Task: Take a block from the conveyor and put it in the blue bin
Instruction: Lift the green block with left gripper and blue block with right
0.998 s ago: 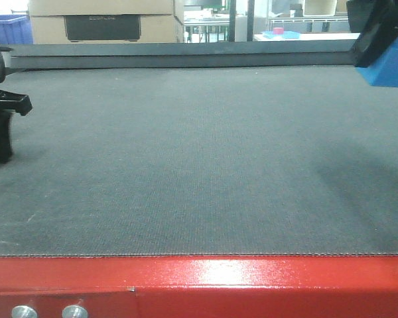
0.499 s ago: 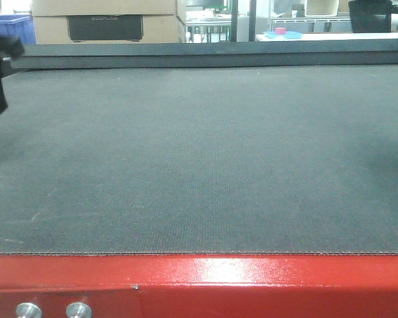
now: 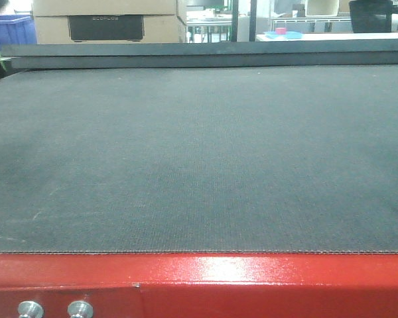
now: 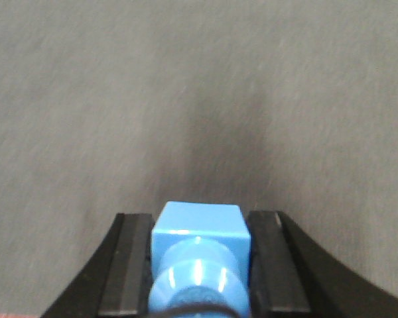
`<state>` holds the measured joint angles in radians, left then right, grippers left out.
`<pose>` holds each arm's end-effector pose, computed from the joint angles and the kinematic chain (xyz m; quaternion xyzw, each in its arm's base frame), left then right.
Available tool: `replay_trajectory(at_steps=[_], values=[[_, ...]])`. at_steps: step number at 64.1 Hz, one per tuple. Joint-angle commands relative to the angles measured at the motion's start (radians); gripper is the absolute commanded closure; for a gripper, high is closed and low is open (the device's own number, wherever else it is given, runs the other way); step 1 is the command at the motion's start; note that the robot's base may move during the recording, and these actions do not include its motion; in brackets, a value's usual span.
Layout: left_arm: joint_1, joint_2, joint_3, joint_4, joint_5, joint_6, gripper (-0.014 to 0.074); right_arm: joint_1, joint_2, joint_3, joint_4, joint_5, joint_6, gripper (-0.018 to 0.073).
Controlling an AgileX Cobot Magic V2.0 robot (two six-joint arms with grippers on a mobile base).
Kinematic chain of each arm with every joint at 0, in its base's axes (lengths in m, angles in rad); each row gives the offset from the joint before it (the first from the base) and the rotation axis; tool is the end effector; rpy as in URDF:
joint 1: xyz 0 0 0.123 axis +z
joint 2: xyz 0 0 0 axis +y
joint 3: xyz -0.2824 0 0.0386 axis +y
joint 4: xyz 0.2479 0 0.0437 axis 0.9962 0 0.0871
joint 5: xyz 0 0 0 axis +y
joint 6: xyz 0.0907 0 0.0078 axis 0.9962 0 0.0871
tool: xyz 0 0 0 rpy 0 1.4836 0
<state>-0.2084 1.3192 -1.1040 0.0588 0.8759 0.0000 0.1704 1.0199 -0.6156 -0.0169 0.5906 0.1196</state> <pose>0.2625 -0.0513 0.3191 0.1115 0.9533 -0.0023 0.2808 0.1836 0.0307 0.2547 -0.0291 0.9451 0.0404 0.3231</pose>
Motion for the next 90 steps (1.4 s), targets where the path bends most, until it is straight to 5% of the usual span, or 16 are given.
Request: replay_trajectory(at_steps=[1,29,51,90], values=[[-0.005,-0.096,0.038,-0.009,-0.023,-0.012,0.0707,0.015,-0.08,0.015,-0.016,-0.023,-0.006,0.0712],[-0.005,-0.44,0.051,-0.009,-0.019,-0.039,0.0707,0.024,-0.282,-0.25,-0.016,0.211,-0.033,0.0712],[-0.005,-0.508,-0.02,0.003,0.082,-0.059,0.0707,0.094,-0.286,-0.491,-0.016,0.285,-0.067,0.0712],[-0.005,-0.507,-0.077,0.033,0.043,-0.081,0.0707,0.103,-0.295,-0.498,-0.009,0.303,-0.069,0.0712]])
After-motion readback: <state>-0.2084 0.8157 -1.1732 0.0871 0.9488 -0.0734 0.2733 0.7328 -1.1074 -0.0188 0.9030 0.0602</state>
